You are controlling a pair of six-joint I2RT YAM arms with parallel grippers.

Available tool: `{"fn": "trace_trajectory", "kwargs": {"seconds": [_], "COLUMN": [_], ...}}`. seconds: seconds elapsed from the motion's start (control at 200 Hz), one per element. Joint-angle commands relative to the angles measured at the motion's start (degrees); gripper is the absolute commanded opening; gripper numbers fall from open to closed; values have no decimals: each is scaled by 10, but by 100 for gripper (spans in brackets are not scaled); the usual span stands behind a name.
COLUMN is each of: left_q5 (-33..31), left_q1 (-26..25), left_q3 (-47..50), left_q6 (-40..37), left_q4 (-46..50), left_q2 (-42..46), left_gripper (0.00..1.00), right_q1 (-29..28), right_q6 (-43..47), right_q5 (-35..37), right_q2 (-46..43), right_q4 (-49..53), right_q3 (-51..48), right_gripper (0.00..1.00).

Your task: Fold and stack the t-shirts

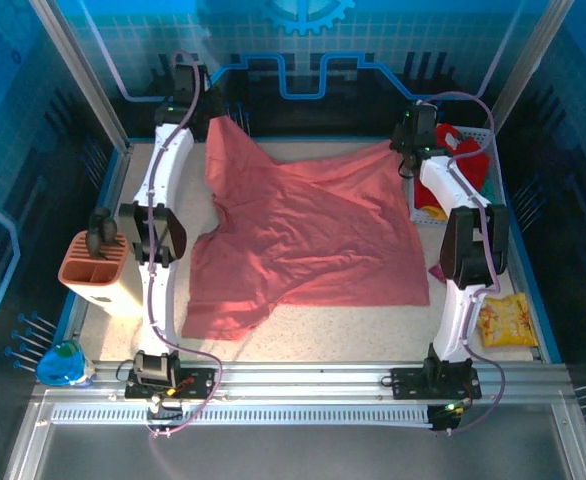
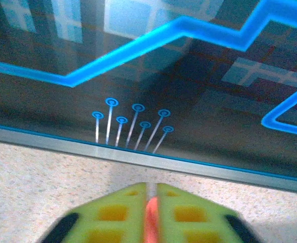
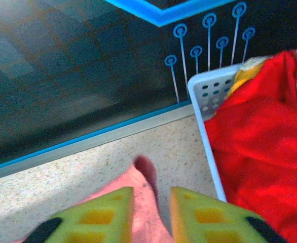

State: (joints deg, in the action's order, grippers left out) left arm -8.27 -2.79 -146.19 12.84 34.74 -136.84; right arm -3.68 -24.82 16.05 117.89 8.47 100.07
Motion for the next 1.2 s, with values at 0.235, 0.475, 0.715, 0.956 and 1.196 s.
{"fn": "trace_trajectory", "kwargs": {"seconds": [0.235, 0.475, 0.715, 0.956, 1.196], "left_q5": [-4, 40, 104, 155, 58], "left_q1": [12, 12, 13, 2, -60], "left_q3": [74, 500, 786, 979, 1071], "left_q6": [17, 79, 157, 289, 402], "left_q4": [131, 89, 132, 154, 214], "left_q2": [62, 343, 587, 755, 786], "left_gripper": [61, 63, 66, 63, 54], "right_q1": [-3, -43, -57, -47, -40], "right_q6": [14, 10, -19, -36, -89], "right_q5": [-47, -45, -81, -96, -65], "right_q2": [-30, -177, -342, -476, -502], "right_q4": [101, 164, 256, 295, 317], "right_q3": [21, -144, -354, -511, -584], "right_gripper": [85, 100, 100, 100, 98]}}
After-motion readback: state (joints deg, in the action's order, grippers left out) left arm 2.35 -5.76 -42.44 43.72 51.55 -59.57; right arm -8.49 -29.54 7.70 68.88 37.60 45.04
